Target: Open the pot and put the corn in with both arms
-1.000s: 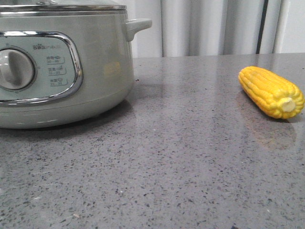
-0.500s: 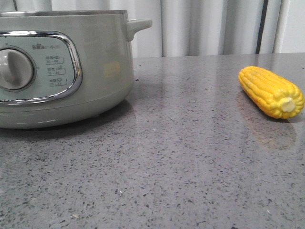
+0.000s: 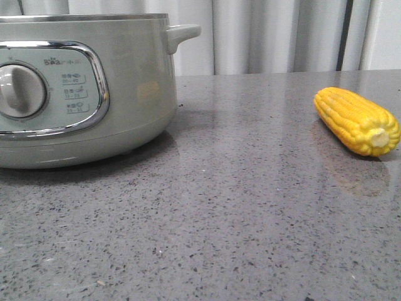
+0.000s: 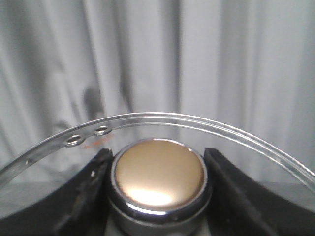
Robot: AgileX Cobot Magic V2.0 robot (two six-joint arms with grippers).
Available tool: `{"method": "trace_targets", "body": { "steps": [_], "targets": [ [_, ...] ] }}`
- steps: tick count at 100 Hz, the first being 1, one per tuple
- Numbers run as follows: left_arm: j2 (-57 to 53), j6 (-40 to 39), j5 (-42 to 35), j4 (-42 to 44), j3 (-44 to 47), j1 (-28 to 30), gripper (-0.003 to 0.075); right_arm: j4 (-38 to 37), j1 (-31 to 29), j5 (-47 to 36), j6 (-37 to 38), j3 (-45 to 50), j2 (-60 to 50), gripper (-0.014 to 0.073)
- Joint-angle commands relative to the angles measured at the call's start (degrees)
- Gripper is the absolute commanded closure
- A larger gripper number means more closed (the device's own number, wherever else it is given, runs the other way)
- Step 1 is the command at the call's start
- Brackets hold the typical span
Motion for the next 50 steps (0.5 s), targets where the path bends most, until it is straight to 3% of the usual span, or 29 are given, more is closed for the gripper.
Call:
{"method": "trace_targets", "body": {
  "steps": [1, 14, 50],
  "targets": [
    [-1.36, -0.15, -6.56, -0.44, -1.13, 8.01, 0.0575, -0.76, -0.37, -4.51, -0.48, -2.13, 0.60, 0.0081],
    [-1.11, -0.19, -8.87, -3.88, 2.73, 15.18, 0.0575, -0.76, -0.37, -4.51, -0.48, -2.13, 0.60, 0.0081],
    [1.59, -0.19, -21.40, -4.58, 20.57, 15.32, 0.0575, -1.03, -0.37, -4.40, -0.48, -2.13, 0.60, 0.0081]
  ]
}}
